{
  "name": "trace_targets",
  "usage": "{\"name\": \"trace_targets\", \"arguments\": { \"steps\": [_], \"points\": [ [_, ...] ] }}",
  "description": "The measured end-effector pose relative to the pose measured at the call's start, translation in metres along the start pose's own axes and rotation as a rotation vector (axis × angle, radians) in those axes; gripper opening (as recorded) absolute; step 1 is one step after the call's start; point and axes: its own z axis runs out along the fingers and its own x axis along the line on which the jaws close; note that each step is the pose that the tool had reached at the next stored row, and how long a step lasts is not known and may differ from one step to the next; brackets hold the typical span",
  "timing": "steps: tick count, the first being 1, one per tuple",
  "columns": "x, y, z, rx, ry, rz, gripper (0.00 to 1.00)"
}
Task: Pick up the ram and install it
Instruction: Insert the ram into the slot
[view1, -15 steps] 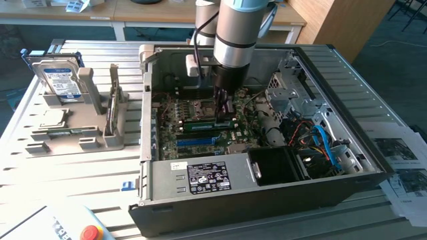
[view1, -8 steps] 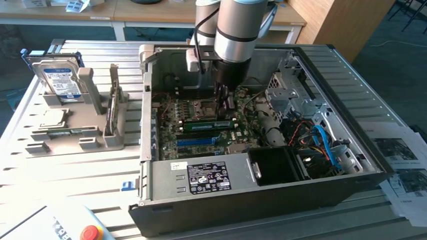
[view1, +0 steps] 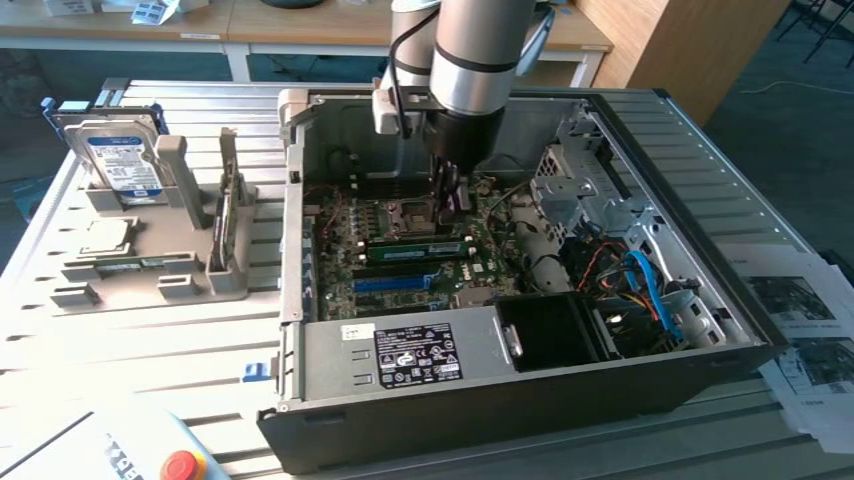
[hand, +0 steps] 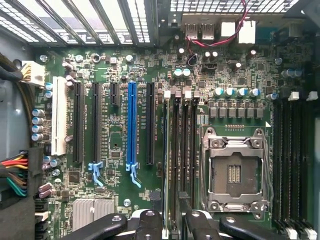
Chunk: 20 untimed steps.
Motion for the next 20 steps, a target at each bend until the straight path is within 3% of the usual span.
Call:
{"name": "trace_targets", "arguments": {
  "steps": [20],
  "points": [
    [0.001, 0.0004, -0.0282, 0.0001, 0.0000, 0.000, 0.25]
  ]
}}
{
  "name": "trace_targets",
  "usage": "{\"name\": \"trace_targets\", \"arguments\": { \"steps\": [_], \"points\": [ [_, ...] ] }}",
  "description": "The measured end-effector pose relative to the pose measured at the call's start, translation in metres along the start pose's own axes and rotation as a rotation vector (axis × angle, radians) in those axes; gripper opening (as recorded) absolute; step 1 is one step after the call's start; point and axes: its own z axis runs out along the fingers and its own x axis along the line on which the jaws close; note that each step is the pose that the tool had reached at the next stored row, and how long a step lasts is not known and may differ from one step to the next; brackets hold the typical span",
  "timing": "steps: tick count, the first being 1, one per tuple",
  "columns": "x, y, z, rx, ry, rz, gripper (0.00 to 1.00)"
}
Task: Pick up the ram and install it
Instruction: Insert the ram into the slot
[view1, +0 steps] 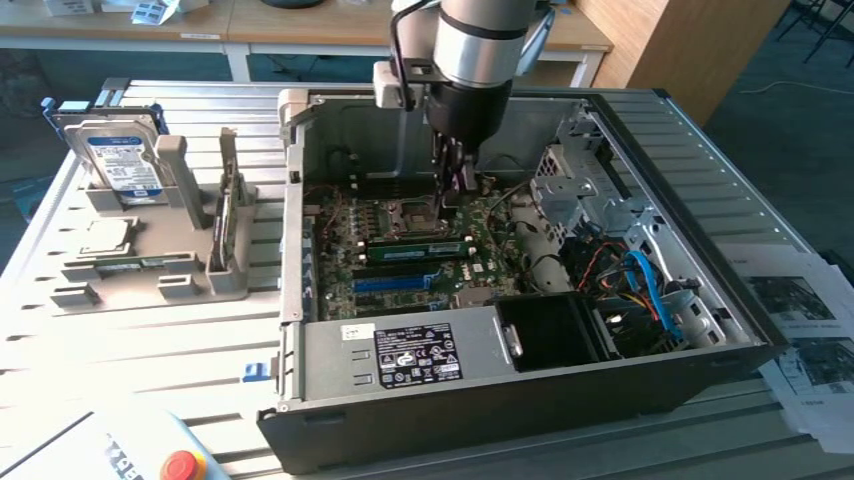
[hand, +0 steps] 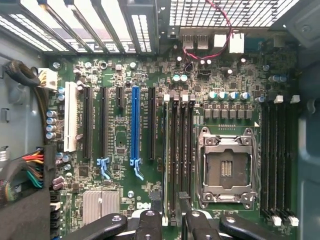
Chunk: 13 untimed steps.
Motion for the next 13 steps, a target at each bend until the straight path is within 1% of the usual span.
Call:
{"name": "trace_targets", "arguments": {
  "steps": [13],
  "points": [
    [0.000, 0.0003, -0.0220, 0.0000, 0.0000, 0.000, 0.25]
  ]
}}
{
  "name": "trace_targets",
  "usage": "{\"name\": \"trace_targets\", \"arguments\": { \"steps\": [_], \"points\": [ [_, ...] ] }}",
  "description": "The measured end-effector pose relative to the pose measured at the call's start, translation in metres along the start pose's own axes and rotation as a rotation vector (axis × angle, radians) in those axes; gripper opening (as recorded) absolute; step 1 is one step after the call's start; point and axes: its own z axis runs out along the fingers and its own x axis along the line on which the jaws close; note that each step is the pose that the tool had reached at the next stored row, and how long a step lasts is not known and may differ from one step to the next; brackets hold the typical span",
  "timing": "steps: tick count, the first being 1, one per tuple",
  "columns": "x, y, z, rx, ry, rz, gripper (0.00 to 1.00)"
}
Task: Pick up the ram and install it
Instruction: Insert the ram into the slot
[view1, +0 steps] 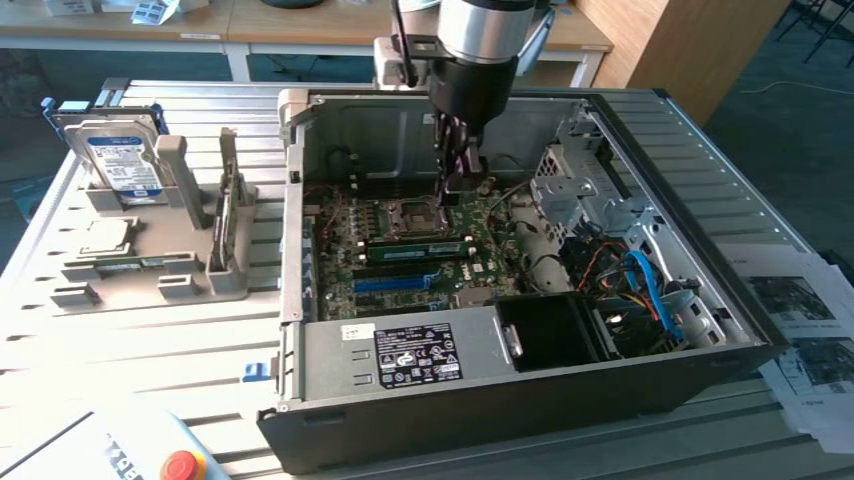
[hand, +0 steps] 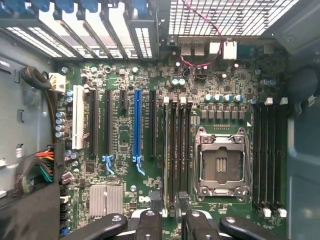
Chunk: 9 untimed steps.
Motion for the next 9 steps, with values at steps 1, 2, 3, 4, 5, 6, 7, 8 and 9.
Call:
{"name": "trace_targets", "arguments": {
  "steps": [1, 2, 3, 4, 5, 6, 7, 8, 9],
  "points": [
    [0.0000, 0.0000, -0.0014, 0.0000, 0.0000, 0.000, 0.25],
    [0.0001, 0.0000, -0.0028, 0.0000, 0.0000, 0.000, 0.25],
    [0.0001, 0.0001, -0.0040, 0.0000, 0.0000, 0.000, 0.25],
    [0.0001, 0.0001, -0.0052, 0.0000, -0.0001, 0.000, 0.25],
    [0.0001, 0.0001, -0.0064, 0.0000, -0.0001, 0.000, 0.25],
    [0.0002, 0.0001, -0.0076, 0.0000, 0.0000, 0.000, 0.25],
    [0.0002, 0.0001, -0.0090, 0.0000, 0.0000, 0.000, 0.25],
    [0.0002, 0.0002, -0.0101, -0.0001, 0.0001, 0.000, 0.25],
    [0.0002, 0.0002, -0.0112, -0.0001, 0.0001, 0.000, 0.25]
  ]
}}
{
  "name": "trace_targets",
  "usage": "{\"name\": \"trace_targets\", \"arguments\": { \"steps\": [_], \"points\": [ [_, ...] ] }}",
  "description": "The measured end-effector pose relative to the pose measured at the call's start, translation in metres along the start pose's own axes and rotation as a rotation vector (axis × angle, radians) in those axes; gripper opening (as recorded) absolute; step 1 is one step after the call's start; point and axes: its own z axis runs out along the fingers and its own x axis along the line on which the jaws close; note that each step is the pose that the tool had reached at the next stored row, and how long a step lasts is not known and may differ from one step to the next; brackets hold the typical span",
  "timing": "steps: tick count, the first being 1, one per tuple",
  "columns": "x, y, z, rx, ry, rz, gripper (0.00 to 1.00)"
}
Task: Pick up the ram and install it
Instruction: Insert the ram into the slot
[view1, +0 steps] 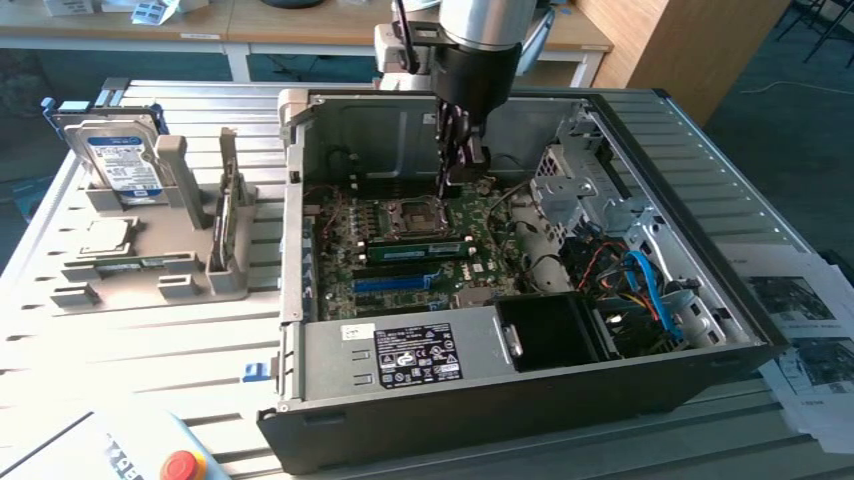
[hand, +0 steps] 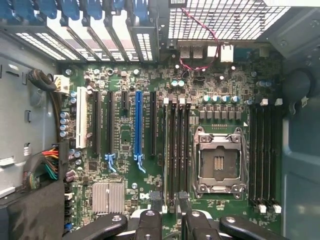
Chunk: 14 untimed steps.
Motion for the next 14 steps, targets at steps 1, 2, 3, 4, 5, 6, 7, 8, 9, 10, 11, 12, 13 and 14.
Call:
{"name": "trace_targets", "arguments": {
  "steps": [1, 2, 3, 4, 5, 6, 7, 8, 9, 10, 11, 12, 13, 14],
  "points": [
    [0.0000, 0.0000, -0.0011, 0.0000, 0.0001, 0.000, 0.25],
    [0.0000, 0.0000, -0.0022, 0.0000, 0.0000, 0.000, 0.25],
    [0.0001, 0.0000, -0.0032, 0.0001, -0.0001, 0.000, 0.25],
    [0.0001, 0.0001, -0.0042, 0.0000, 0.0000, 0.000, 0.25],
    [0.0001, 0.0001, -0.0052, 0.0001, 0.0000, 0.000, 0.25],
    [0.0001, 0.0001, -0.0060, 0.0001, 0.0000, 0.000, 0.25],
    [0.0001, 0.0001, -0.0069, 0.0001, 0.0000, 0.000, 0.25],
    [0.0002, 0.0001, -0.0078, 0.0001, 0.0000, 0.000, 0.25],
    [0.0002, 0.0001, -0.0085, 0.0000, 0.0000, 0.000, 0.25],
    [0.0002, 0.0001, -0.0087, 0.0001, -0.0002, 0.000, 0.25],
    [0.0002, 0.0001, -0.0087, 0.0001, -0.0002, 0.000, 0.25],
    [0.0002, 0.0001, -0.0087, 0.0001, -0.0002, 0.000, 0.25],
    [0.0002, 0.0001, -0.0087, 0.0001, -0.0002, 0.000, 0.25],
    [0.0002, 0.0001, -0.0088, 0.0001, 0.0000, 0.000, 0.25]
  ]
}}
